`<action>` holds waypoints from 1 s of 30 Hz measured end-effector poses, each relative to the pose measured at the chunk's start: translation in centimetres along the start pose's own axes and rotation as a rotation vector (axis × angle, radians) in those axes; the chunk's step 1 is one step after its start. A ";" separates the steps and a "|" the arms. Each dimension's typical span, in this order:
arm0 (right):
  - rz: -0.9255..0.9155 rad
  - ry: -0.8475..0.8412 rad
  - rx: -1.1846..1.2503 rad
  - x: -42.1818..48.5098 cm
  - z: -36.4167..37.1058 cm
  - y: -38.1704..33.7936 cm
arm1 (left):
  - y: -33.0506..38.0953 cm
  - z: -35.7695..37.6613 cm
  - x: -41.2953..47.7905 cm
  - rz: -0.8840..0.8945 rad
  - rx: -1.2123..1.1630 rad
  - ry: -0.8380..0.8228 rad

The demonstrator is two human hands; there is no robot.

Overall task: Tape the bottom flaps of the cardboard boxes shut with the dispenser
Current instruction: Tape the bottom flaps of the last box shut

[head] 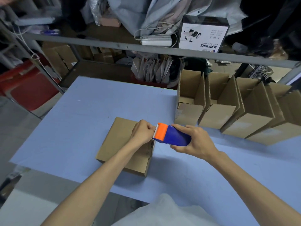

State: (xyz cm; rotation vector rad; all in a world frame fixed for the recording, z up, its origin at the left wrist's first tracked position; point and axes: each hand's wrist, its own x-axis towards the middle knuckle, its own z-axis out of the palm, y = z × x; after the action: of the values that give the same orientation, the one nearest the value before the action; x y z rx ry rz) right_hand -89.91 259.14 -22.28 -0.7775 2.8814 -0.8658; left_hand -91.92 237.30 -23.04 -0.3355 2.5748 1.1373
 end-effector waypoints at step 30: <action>0.120 -0.154 -0.110 -4.4 0.7 2.3 | -5.9 -0.8 -3.2 0.097 -0.156 0.076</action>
State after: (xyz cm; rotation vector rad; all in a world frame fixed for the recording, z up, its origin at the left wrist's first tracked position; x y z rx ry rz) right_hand -86.99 262.53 -24.60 -0.6401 2.8237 -0.6119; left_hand -87.16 233.10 -25.38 -0.2971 2.5989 1.3901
